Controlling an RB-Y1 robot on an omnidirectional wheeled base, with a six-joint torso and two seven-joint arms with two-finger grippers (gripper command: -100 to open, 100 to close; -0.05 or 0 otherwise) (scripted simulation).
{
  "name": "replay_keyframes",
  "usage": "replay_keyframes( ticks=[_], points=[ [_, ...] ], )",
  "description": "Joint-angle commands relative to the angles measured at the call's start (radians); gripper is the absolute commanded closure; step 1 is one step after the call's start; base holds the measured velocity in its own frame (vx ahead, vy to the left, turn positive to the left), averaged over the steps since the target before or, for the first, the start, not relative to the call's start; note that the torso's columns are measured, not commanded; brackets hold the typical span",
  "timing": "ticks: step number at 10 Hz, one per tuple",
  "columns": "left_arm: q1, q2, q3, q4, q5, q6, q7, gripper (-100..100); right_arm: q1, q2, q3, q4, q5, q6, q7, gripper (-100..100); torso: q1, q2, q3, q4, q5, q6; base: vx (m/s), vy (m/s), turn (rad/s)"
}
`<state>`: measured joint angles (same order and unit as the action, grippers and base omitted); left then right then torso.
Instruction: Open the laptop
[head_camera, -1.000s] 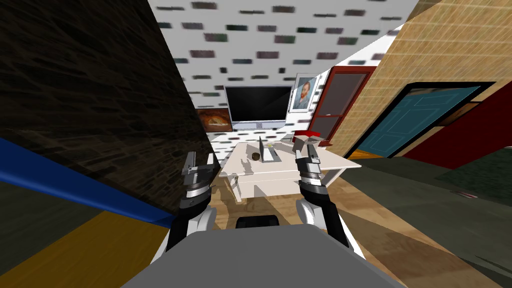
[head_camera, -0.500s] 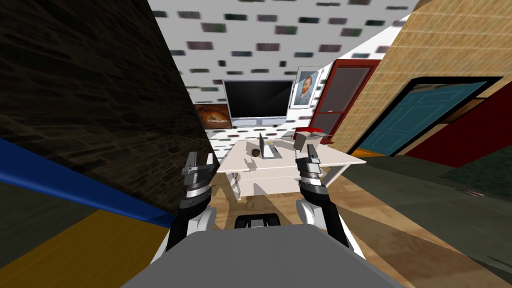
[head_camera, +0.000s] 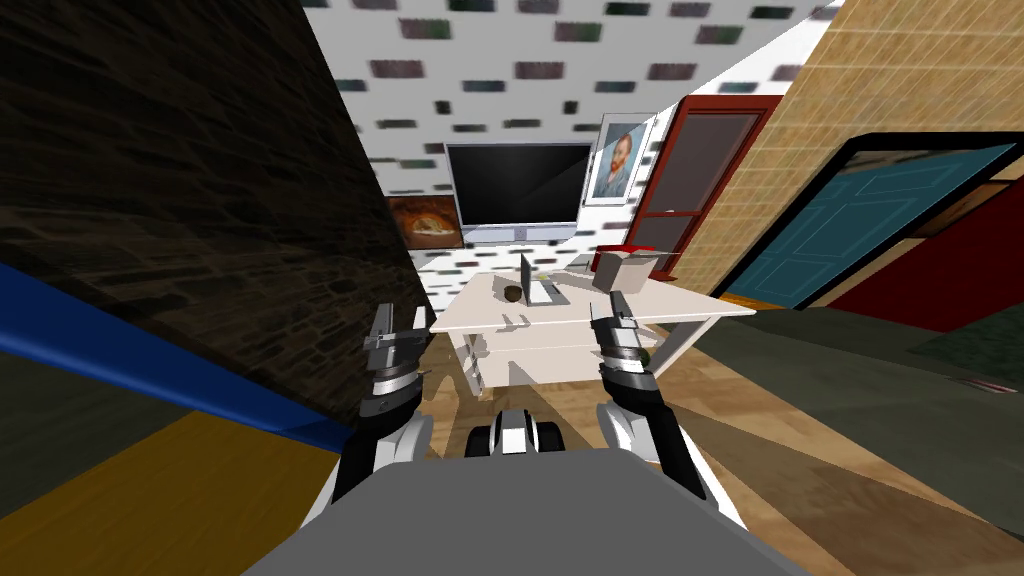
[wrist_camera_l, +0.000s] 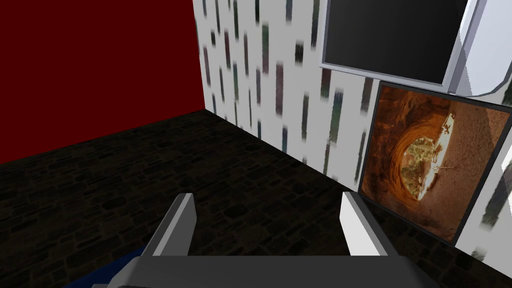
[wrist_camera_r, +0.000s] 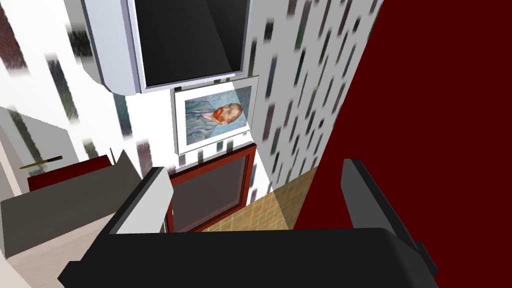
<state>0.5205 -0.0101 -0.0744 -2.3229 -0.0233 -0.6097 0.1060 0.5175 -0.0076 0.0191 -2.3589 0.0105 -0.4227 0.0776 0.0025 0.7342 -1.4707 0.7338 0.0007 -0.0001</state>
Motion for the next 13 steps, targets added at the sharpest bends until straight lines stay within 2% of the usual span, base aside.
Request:
replay_keyframes(
  ticks=[1,4,5,7,8,11,12,13],
  points=[
    [0.0,0.0,0.0,0.0,0.0,0.0,0.0,0,0.007,-0.06,-0.025,0.016,0.013,0.01,0.002,-100,0.0,0.003,-0.004,0.003,0.0,0.0,-0.001,0.066,0.011],
    [0.0,0.0,0.0,0.0,0.0,0.0,0.0,0,0.039,-0.162,-0.086,0.052,0.054,0.031,0.01,-100,-0.001,0.004,-0.005,0.004,0.0,0.0,0.007,0.101,0.094],
    [0.0,0.0,0.0,0.0,0.0,0.0,0.0,0,0.039,-0.171,-0.086,0.052,0.054,0.031,0.01,-100,0.0,0.004,-0.005,0.004,0.0,0.0,0.015,0.092,0.017],
    [0.0,0.0,0.0,0.0,0.0,0.0,0.0,0,0.066,-0.238,-0.138,0.082,0.089,0.048,0.016,-100,-0.003,0.004,-0.005,0.004,-0.001,0.0,0.015,0.121,0.112],
    [0.0,0.0,0.0,0.0,0.0,0.0,0.0,0,0.066,-0.247,-0.138,0.082,0.089,0.048,0.016,-100,-0.001,0.004,-0.005,0.004,0.0,0.0,0.011,0.109,0.033],
    [0.0,0.0,0.0,0.0,0.0,0.0,0.0,0,0.112,-0.346,-0.227,0.132,0.149,0.077,0.027,-100,0.0,0.004,-0.005,0.004,0.0,0.0,0.016,0.153,0.126],
    [0.0,0.0,0.0,0.0,0.0,0.0,0.0,0,0.112,-0.361,-0.227,0.132,0.149,0.077,0.027,-100,0.0,0.004,-0.005,0.004,0.0,0.0,0.012,0.136,0.058],
    [0.0,0.0,0.0,0.0,0.0,0.0,0.0,0,0.128,-0.399,-0.259,0.15,0.171,0.087,0.031,-100,-0.004,0.004,-0.005,0.004,-0.001,0.0,0.028,0.12,0.111]
  ],
)
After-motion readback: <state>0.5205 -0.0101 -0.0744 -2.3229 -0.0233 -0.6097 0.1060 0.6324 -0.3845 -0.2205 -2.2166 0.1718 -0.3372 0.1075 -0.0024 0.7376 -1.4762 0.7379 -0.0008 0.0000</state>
